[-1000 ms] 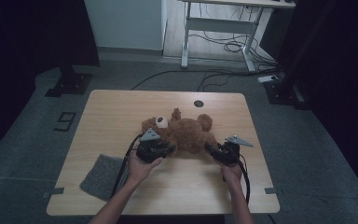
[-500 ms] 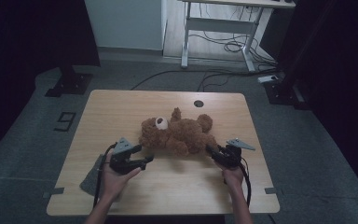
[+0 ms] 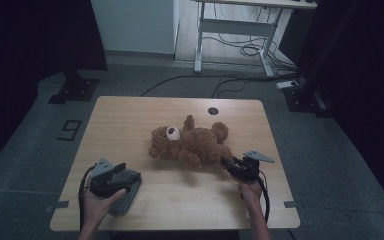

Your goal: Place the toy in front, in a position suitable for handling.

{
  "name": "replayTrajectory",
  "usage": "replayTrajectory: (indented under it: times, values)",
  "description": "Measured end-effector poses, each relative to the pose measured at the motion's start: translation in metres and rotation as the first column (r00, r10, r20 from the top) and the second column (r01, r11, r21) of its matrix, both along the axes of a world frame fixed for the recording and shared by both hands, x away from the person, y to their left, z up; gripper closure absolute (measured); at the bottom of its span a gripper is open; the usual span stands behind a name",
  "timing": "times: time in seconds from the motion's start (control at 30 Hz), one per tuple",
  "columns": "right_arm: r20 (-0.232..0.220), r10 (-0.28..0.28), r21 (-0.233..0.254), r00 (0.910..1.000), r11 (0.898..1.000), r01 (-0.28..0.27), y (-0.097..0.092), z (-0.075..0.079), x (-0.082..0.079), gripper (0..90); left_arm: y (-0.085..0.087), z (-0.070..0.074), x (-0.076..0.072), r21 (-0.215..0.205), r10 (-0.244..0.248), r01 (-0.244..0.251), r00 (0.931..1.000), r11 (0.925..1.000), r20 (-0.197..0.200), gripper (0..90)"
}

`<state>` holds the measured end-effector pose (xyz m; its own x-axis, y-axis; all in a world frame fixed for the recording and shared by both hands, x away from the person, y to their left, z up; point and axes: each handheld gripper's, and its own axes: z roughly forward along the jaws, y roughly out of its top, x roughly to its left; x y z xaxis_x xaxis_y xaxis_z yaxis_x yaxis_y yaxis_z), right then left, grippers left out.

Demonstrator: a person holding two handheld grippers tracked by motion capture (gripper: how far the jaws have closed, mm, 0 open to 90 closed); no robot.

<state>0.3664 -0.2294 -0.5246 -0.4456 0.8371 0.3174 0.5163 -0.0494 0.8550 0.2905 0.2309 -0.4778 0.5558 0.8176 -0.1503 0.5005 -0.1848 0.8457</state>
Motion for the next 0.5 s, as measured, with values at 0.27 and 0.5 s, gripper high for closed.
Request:
replayTrajectory:
  times: [0.27, 0.5]
  values:
    - [-0.001, 0.006, -0.005, 1.0, 1.0, -0.006, -0.0007, -0.0014, -0.0007, 58.7, 0.0051, -0.0066, 0.0029, 0.05, 0.051, -0.049, 0.9983, 0.9976, -0.029, 25.3]
    - [-0.001, 0.011, -0.01, 0.9999, 1.0, -0.011, -0.001, -0.0019, -0.0022, 58.5, 0.009, -0.0078, 0.0012, 0.056, 0.064, -0.062, 0.9973, 0.9965, -0.037, 25.3]
